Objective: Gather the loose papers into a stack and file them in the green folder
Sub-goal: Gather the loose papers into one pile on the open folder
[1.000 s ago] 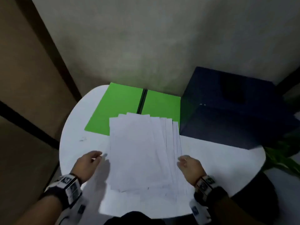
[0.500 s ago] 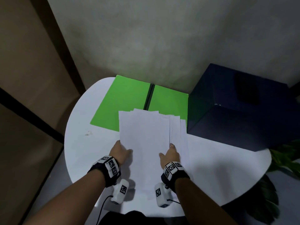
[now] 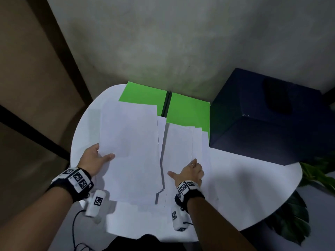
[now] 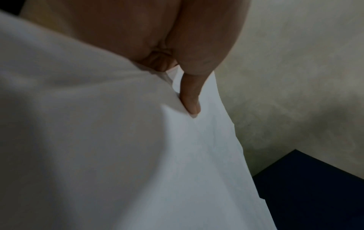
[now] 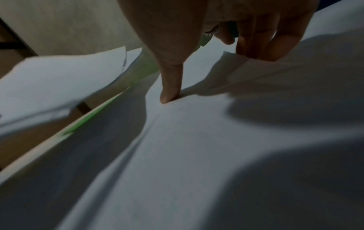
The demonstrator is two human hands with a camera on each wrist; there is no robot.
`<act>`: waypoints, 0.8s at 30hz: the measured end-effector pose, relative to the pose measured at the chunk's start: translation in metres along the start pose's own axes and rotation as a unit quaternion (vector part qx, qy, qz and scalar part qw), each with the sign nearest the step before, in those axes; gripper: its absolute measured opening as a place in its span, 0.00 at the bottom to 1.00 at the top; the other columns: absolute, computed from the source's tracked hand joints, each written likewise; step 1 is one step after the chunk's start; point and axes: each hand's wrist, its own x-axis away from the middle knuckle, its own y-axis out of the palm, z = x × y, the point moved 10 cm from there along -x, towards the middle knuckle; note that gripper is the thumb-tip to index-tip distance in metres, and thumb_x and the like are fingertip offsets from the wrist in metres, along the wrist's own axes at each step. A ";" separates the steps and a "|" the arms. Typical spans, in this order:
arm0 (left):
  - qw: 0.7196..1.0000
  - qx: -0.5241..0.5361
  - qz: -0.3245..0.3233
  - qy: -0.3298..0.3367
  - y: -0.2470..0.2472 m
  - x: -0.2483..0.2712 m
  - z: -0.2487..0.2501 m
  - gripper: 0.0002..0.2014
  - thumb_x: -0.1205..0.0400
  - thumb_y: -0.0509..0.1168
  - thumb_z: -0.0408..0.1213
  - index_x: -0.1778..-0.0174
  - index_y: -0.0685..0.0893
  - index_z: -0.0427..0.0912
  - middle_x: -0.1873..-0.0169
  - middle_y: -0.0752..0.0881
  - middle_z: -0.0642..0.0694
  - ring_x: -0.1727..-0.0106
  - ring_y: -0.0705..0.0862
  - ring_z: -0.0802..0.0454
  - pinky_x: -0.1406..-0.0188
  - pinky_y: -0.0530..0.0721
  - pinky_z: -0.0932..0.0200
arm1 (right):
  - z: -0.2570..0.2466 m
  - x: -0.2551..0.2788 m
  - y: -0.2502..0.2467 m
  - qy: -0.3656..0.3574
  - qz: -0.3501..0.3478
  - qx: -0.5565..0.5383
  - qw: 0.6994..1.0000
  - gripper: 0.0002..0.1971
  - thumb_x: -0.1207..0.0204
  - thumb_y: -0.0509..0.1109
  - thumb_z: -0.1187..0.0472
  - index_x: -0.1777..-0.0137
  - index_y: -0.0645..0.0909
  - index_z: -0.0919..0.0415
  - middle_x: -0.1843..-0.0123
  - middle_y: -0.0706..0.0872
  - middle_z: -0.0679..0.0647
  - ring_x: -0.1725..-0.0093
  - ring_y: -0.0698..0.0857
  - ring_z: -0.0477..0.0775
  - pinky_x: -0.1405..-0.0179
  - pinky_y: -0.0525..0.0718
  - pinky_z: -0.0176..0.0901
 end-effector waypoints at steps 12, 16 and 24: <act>1.000 0.025 0.001 -0.004 -0.005 -0.001 -0.013 0.13 0.25 0.77 0.32 0.46 0.86 0.43 0.55 0.91 0.50 0.53 0.89 0.51 0.55 0.81 0.60 | -0.008 -0.003 -0.009 0.034 -0.035 -0.123 0.991 0.30 0.23 0.70 0.64 0.23 0.62 0.63 0.34 0.81 0.63 0.43 0.83 0.60 0.40 0.82 0.43; 0.999 0.036 -0.006 -0.024 -0.005 -0.003 -0.026 0.15 0.27 0.78 0.33 0.45 0.87 0.44 0.53 0.93 0.48 0.49 0.90 0.46 0.42 0.85 0.48 | -0.004 0.000 -0.016 0.048 -0.024 -0.188 0.981 0.44 0.29 0.78 0.56 0.19 0.54 0.59 0.38 0.83 0.65 0.49 0.84 0.64 0.43 0.85 0.52; 0.999 0.007 -0.028 -0.026 0.003 0.008 -0.029 0.16 0.28 0.79 0.34 0.45 0.88 0.45 0.50 0.93 0.48 0.47 0.90 0.46 0.37 0.83 0.45 | -0.008 -0.005 -0.042 -0.016 0.006 -0.157 0.988 0.30 0.27 0.72 0.64 0.25 0.67 0.62 0.34 0.84 0.64 0.38 0.85 0.65 0.37 0.85 0.53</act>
